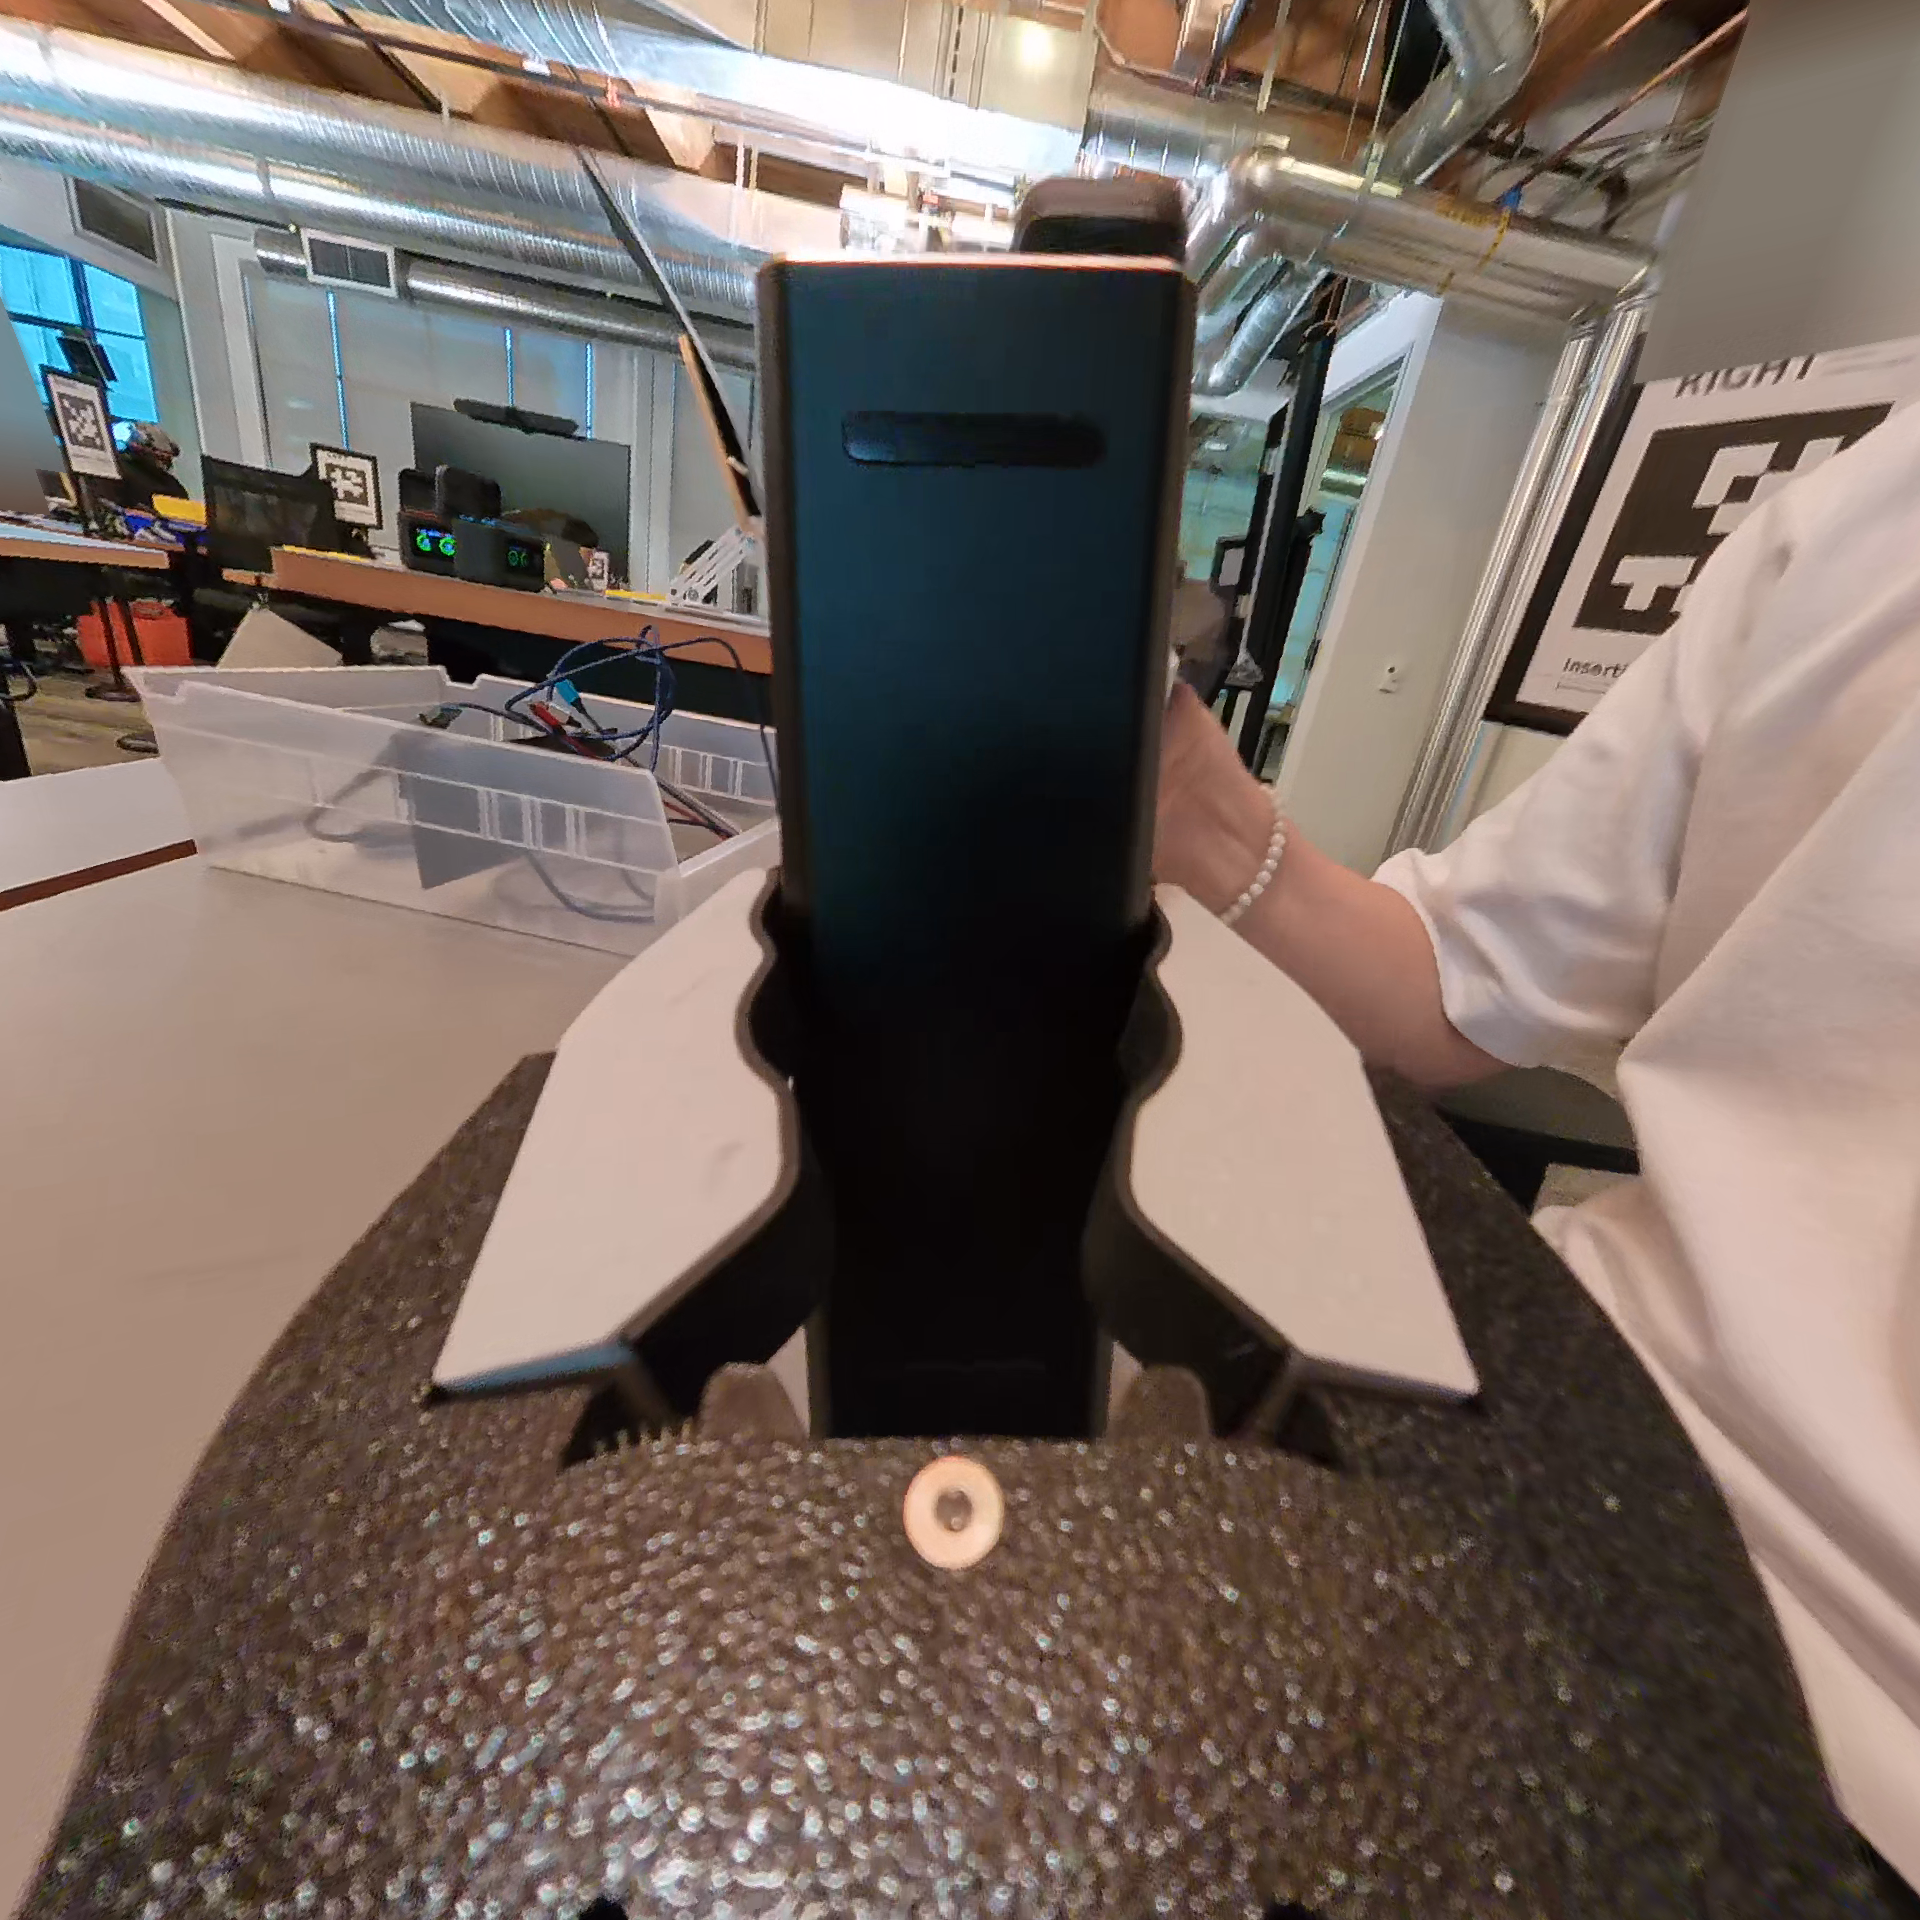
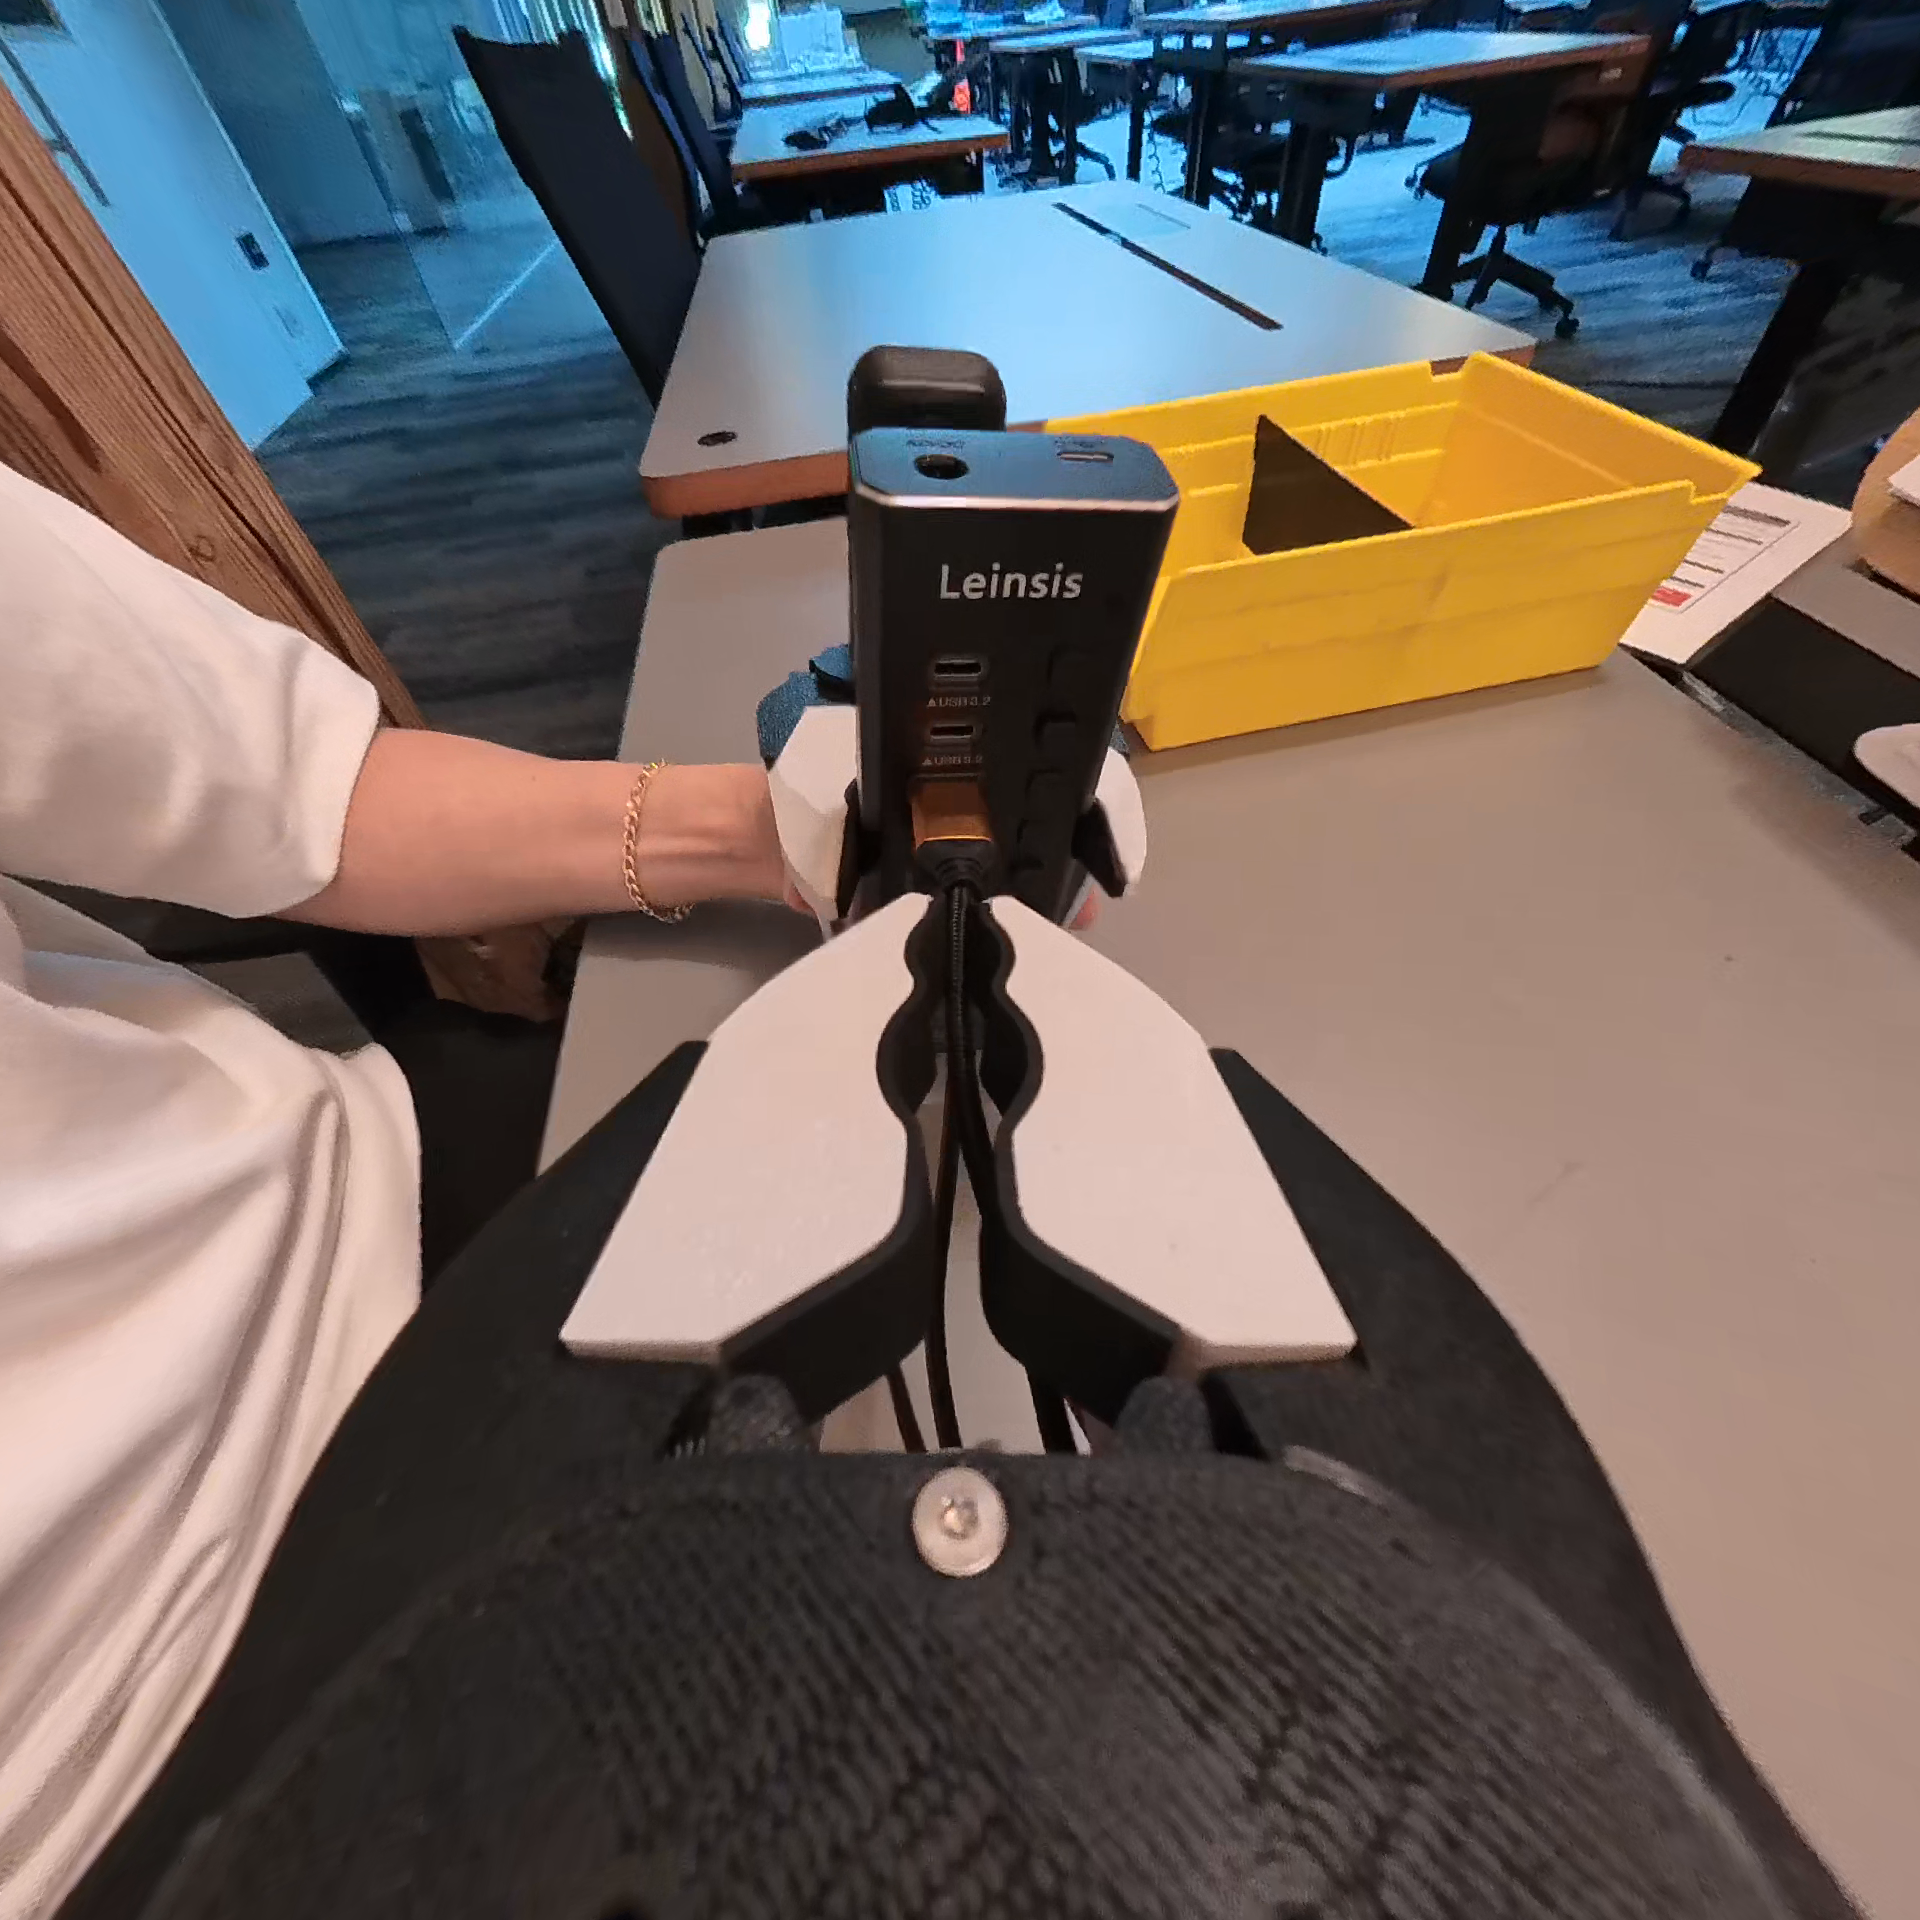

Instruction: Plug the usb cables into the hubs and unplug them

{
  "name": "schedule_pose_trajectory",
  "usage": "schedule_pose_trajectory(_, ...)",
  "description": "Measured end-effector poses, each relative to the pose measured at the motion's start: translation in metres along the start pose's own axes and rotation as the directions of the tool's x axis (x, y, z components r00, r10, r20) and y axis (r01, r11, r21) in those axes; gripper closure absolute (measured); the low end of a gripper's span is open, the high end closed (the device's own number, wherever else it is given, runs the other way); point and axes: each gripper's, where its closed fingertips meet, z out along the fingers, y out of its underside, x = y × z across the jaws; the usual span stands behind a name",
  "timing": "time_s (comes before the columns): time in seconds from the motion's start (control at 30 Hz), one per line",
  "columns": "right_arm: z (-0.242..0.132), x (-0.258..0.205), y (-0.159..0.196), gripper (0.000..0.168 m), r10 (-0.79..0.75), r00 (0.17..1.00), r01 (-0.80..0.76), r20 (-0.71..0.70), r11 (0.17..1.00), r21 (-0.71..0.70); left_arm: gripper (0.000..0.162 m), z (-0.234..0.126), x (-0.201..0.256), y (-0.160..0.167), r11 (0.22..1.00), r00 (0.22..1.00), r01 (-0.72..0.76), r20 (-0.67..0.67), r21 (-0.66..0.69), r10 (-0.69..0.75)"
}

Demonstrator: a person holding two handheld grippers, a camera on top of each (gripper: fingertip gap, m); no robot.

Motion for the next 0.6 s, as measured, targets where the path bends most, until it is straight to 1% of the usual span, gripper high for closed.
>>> schedule_pose_trajectory(0.07, 0.0, 0.001, 0.003, 0.163, -0.049, 0.998, 0.047, -0.042, 0.997, -0.055, 0.101, 0.0, -0.001, 0.003, 1.0, 1.0, -0.005, 0.002, -0.017, 0.005)
schedule_pose_trajectory(0.1, -0.001, -0.001, 0.001, 0.163, -0.068, 0.996, 0.065, -0.054, 0.996, -0.056, 0.101, 0.001, 0.001, 0.003, 0.999, 1.0, -0.02, 0.003, -0.026, 0.02)
schedule_pose_trajectory(0.17, 0.0, -0.003, -0.002, 0.163, -0.044, 0.998, 0.043, -0.04, 0.999, -0.028, 0.101, 0.001, 0.002, 0.002, 0.997, 0.998, -0.06, 0.011, -0.041, 0.061)
schedule_pose_trajectory(0.23, 0.005, -0.001, -0.004, 0.163, 0.003, 1.0, -0.002, -0.03, 1.0, 0.03, 0.102, 0.0, 0.0, 0.005, 0.998, 0.999, -0.037, 0.016, -0.059, 0.038)
schedule_pose_trajectory(0.27, 0.006, 0.001, -0.003, 0.163, 0.012, 1.0, -0.011, -0.027, 0.999, 0.031, 0.102, 0.0, -0.001, 0.007, 0.998, 0.999, -0.023, 0.023, -0.066, 0.024)
schedule_pose_trajectory(0.3, 0.005, 0.004, -0.003, 0.163, 0.002, 0.999, -0.001, -0.045, 1.0, 0.03, 0.102, 0.001, -0.003, 0.007, 0.997, 0.999, -0.025, 0.046, -0.069, 0.028)
schedule_pose_trajectory(0.4, -0.001, -0.001, -0.007, 0.163, 0.003, 1.0, -0.003, -0.01, 0.998, 0.055, 0.102, 0.009, 0.001, 0.008, 0.992, 0.997, -0.041, 0.058, -0.116, 0.048)
schedule_pose_trajectory(0.47, -0.003, -0.004, -0.012, 0.163, 0.007, 1.0, -0.008, 0.012, 0.996, 0.086, 0.102, 0.013, 0.004, 0.005, 0.995, 0.997, -0.038, 0.058, -0.092, 0.043)
schedule_pose_trajectory(0.6, -0.004, -0.008, -0.019, 0.163, 0.041, 0.996, -0.052, 0.076, 0.987, 0.153, 0.102, 0.016, 0.011, 0.0, 0.999, 1.0, 0.021, 0.01, -0.028, -0.021)
